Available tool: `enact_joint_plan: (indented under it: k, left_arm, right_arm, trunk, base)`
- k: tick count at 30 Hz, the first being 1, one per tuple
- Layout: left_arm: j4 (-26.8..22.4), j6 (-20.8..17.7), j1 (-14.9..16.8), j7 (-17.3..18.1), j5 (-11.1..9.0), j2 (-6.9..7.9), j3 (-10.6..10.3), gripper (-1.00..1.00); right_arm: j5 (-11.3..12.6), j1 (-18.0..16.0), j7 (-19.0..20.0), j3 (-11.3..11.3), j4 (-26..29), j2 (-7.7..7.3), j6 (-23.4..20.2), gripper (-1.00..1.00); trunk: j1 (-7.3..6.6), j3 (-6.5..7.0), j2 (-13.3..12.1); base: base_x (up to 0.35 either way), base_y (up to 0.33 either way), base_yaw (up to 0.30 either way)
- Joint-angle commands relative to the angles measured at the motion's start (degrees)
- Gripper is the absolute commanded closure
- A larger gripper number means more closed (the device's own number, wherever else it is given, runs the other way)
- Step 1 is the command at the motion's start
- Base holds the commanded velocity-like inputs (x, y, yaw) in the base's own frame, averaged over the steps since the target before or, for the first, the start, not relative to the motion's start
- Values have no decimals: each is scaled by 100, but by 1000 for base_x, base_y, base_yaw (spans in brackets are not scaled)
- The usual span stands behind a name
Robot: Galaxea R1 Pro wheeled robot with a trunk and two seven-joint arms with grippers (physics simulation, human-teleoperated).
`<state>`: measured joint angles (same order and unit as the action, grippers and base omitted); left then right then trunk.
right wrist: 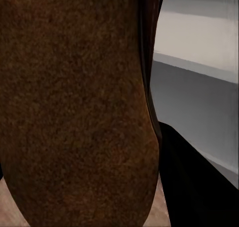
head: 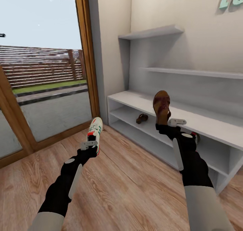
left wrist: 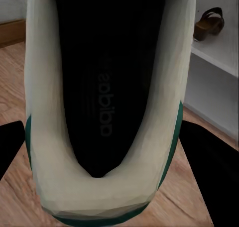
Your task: Pick up the two gym shoes and the two sandals from the corridor floor and place them onto the hallstand (shoe rack) in the corridor, making sure they are on the rack and not on the floor. Arrange them so the two gym shoes are next to each other and the two sandals are next to each other.
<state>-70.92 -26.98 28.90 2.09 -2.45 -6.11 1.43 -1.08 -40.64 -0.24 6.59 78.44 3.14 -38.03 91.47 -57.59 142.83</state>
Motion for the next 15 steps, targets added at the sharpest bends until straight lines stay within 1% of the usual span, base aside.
enact_joint_plan:
  k: [1, 5, 7, 11, 15]
  left_arm:
    - [-10, -36, 1, 27, -26, -4, 15, 100]
    - [-10, -36, 1, 28, -25, -4, 15, 100]
    - [-10, -36, 1, 29, -25, -4, 15, 100]
    - [-10, -36, 1, 27, -20, -4, 15, 100]
    - [-10, -36, 1, 24, -18, -4, 15, 100]
  right_arm:
    - [2, -5, -11, 6, 5, 7, -29, 100]
    - [3, -5, -11, 6, 4, 6, -30, 100]
    - [2, -5, -11, 6, 4, 6, -29, 100]
    - [2, -7, -11, 5, 4, 2, -29, 100]
    - [1, -6, -11, 6, 4, 4, -29, 100]
  trunk:
    - [-1, -6, 3]
    - [-1, -6, 3]
    - [-1, -6, 3]
    - [-1, -6, 3]
    - [-1, -6, 3]
  base:
    - [0, 0, -292]
    - [0, 25, -292]
    - [0, 173, -293]
    - [0, 252, -293]
    - [0, 77, -293]
